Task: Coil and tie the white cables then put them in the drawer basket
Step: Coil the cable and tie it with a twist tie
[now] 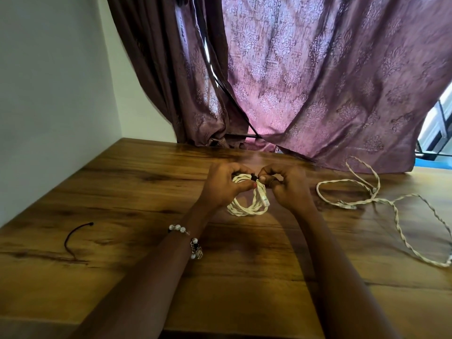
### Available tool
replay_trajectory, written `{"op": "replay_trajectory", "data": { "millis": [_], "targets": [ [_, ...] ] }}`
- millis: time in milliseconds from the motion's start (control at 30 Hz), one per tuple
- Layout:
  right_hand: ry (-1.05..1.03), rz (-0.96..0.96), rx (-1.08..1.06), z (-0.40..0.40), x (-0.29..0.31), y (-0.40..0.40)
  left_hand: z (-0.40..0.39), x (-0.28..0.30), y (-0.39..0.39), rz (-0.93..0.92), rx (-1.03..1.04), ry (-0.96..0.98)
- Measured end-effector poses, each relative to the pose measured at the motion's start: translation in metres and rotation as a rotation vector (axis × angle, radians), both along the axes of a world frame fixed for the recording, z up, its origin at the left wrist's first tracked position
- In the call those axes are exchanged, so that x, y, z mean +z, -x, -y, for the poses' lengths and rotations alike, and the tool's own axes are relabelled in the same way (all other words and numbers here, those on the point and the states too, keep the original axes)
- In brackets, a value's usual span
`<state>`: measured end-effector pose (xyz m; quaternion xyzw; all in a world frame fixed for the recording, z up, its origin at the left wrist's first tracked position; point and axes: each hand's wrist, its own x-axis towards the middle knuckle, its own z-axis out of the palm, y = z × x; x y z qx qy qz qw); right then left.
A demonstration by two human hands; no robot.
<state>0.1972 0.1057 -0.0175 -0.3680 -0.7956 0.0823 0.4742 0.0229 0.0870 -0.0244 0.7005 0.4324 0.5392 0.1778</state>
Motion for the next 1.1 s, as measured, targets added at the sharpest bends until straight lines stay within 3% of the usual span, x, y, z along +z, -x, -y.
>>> {"op": "replay_trajectory", "data": {
  "millis": [233,567,733,900,1100],
  "targets": [
    [0.073,0.001,-0.045,0.000,0.001,0.006,-0.002,-0.001,-0.002,-0.066,0.036,-0.012],
    [0.223,-0.149,0.000,0.000,-0.003,0.007,-0.005,-0.006,-0.002,-0.041,0.034,-0.048],
    [0.507,-0.502,0.215,0.004,0.000,-0.007,-0.007,-0.010,-0.007,0.121,-0.066,0.021],
    [0.492,-0.323,0.200,0.001,-0.002,-0.010,-0.010,-0.014,-0.002,0.123,-0.076,0.029],
    [0.266,-0.092,0.145,-0.004,-0.007,-0.008,-0.012,-0.013,-0.001,0.112,-0.053,0.059]
  ]
}}
